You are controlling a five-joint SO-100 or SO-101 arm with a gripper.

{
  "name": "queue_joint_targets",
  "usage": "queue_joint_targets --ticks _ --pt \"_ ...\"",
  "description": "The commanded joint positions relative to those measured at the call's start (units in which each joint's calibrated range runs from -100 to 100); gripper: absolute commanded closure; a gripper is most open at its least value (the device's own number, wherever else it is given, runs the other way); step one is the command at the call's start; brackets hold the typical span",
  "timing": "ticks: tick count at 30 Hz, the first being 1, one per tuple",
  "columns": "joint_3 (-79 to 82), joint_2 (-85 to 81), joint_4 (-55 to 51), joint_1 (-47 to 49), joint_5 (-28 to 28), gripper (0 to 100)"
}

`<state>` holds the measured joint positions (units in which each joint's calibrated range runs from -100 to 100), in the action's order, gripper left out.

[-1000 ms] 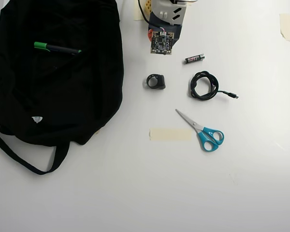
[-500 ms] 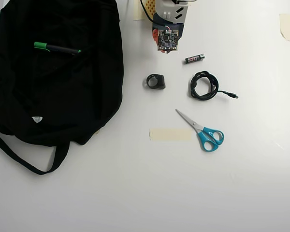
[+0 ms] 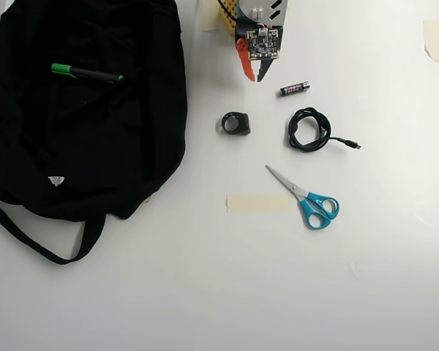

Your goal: Put the green marker into the black bag

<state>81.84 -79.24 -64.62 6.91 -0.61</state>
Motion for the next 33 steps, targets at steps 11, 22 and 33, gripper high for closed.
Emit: queue_joint_targets --ticks 11,22,33 --pt "1.54 -12.79 -8.85 1.02 0.24 98" --pt "9.98 -18.43 -8.33 0.42 -0.12 98" --pt "16.36 -20.17 -8.33 0.87 0.24 98"
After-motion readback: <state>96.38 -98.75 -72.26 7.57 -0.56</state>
